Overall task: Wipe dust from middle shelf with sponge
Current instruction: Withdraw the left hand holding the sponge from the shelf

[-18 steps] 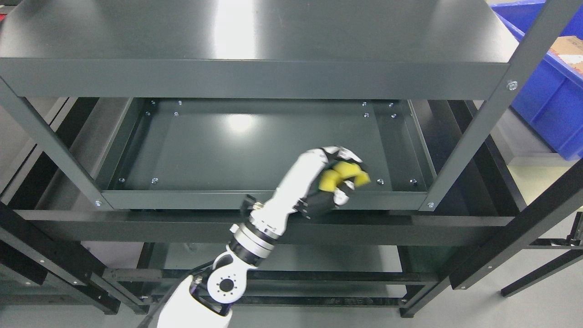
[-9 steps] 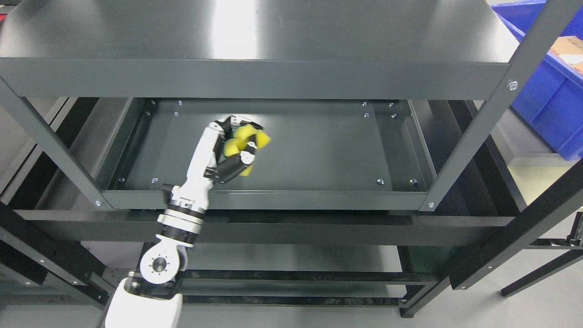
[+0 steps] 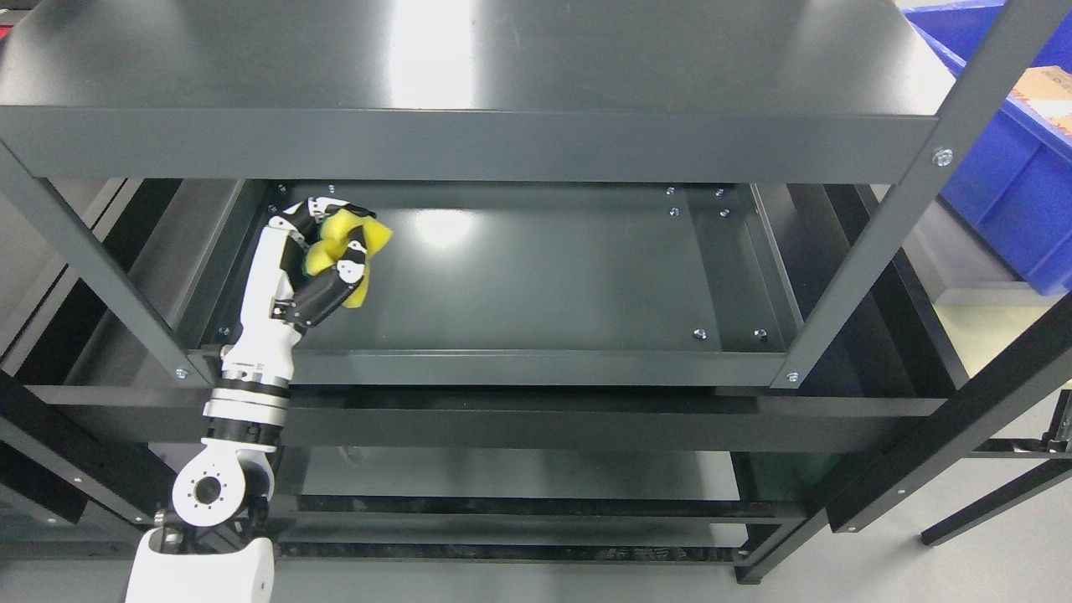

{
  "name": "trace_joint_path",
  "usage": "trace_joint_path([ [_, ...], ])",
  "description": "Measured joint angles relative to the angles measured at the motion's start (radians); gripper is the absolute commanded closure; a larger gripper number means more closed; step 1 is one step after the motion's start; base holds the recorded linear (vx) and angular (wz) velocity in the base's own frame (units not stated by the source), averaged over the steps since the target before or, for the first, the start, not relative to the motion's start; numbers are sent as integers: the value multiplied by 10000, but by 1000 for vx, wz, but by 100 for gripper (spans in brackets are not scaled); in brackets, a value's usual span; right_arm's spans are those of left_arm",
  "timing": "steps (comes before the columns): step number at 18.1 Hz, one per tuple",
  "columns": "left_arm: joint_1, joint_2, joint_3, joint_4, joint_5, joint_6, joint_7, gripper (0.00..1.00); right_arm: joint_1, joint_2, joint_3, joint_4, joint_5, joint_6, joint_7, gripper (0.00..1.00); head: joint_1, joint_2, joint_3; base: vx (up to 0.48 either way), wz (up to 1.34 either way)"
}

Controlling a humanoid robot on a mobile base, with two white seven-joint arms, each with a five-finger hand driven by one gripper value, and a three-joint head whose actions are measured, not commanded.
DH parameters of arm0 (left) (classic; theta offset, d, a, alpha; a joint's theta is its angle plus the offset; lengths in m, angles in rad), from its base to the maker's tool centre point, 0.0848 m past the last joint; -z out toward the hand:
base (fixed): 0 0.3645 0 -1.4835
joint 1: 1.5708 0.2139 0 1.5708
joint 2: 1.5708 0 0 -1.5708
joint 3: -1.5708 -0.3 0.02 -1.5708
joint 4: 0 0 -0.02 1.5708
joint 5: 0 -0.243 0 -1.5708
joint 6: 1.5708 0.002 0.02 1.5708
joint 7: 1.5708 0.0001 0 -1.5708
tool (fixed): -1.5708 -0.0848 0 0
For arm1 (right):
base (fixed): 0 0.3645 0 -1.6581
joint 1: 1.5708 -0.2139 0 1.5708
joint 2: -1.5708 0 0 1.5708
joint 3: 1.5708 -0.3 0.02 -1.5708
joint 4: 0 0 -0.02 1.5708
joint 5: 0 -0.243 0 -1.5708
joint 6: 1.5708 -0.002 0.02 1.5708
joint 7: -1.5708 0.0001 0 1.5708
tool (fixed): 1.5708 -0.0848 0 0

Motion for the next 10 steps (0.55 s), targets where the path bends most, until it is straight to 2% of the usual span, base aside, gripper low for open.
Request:
trace_joint_path([
  [10,47,-91,531,-107,247,7,-340,100,0,0,0,0,0,0,0,0,0,0,0,0,0],
])
